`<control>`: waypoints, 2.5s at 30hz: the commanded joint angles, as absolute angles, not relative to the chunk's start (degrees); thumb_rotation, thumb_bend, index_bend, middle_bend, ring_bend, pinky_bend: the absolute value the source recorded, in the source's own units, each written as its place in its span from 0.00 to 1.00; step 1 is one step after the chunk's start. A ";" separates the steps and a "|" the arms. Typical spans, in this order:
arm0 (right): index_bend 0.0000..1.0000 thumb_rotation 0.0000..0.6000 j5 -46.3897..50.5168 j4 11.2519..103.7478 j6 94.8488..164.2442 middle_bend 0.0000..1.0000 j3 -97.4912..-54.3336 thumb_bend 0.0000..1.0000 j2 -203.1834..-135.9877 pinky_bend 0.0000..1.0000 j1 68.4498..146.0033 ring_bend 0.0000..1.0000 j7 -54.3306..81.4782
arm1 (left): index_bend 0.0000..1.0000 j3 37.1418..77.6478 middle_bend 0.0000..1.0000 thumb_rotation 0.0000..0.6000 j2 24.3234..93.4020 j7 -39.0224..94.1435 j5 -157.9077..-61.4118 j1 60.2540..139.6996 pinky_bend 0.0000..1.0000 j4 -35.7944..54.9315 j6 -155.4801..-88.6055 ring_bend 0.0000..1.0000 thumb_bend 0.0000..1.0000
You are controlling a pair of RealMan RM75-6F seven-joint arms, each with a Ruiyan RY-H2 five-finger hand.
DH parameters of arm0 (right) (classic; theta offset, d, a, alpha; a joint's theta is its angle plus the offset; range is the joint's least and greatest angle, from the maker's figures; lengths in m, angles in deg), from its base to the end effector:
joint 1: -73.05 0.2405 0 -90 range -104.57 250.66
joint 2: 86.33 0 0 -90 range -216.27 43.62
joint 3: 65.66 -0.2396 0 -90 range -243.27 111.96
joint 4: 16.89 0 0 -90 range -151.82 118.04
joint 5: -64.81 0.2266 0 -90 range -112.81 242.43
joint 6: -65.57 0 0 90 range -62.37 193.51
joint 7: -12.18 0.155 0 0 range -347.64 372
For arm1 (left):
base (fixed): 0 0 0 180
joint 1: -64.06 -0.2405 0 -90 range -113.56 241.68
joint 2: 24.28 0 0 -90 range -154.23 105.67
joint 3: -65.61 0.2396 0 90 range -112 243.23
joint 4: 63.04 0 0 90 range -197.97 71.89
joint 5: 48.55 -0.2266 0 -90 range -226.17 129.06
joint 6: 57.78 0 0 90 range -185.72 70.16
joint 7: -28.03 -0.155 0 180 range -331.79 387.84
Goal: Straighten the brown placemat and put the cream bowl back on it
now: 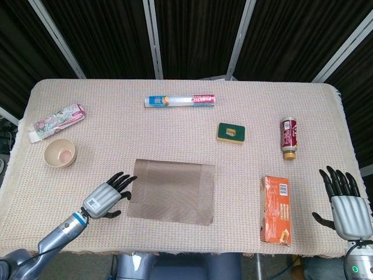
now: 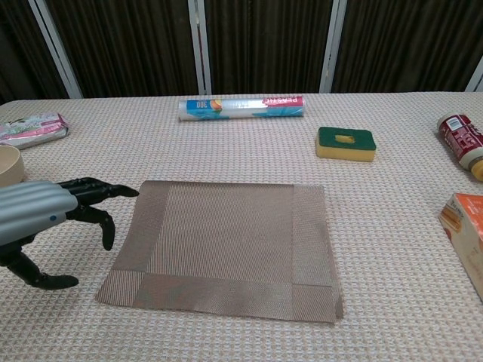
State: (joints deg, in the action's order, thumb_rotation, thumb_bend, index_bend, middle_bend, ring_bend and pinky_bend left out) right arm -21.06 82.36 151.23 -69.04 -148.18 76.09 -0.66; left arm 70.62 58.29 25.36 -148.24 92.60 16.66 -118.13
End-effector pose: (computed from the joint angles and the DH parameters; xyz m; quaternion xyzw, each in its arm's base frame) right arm -0.2852 -0.1832 0.1400 0.6138 -0.3486 0.3426 0.6200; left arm -0.2215 0.2410 -0.0346 -0.8383 -0.3021 -0.3313 0.3102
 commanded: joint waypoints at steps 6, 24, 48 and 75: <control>0.00 1.00 -20.99 82.30 151.05 0.00 -69.02 0.00 -148.30 0.00 76.21 0.00 -0.89 | 0.42 72.65 0.00 1.00 62.69 25.74 -150.86 92.89 0.00 12.16 -119.65 0.00 0.26; 0.00 1.00 -20.90 82.31 151.01 0.00 -69.05 0.00 -148.16 0.00 76.28 0.00 -0.54 | 0.42 73.53 0.00 1.00 65.62 25.56 -150.57 92.39 0.00 8.06 -121.78 0.00 0.28; 0.00 1.00 -20.65 82.38 151.13 0.00 -69.06 0.00 -148.03 0.00 76.21 0.00 -0.51 | 0.44 72.87 0.00 1.00 65.62 25.51 -148.09 93.72 0.00 9.60 -120.72 0.00 0.31; 0.00 1.00 -20.49 82.42 150.88 0.00 -69.07 0.00 -147.74 0.00 76.32 0.00 0.15 | 0.57 74.03 0.00 1.00 67.58 26.84 -147.42 93.44 0.00 6.26 -120.85 0.00 0.50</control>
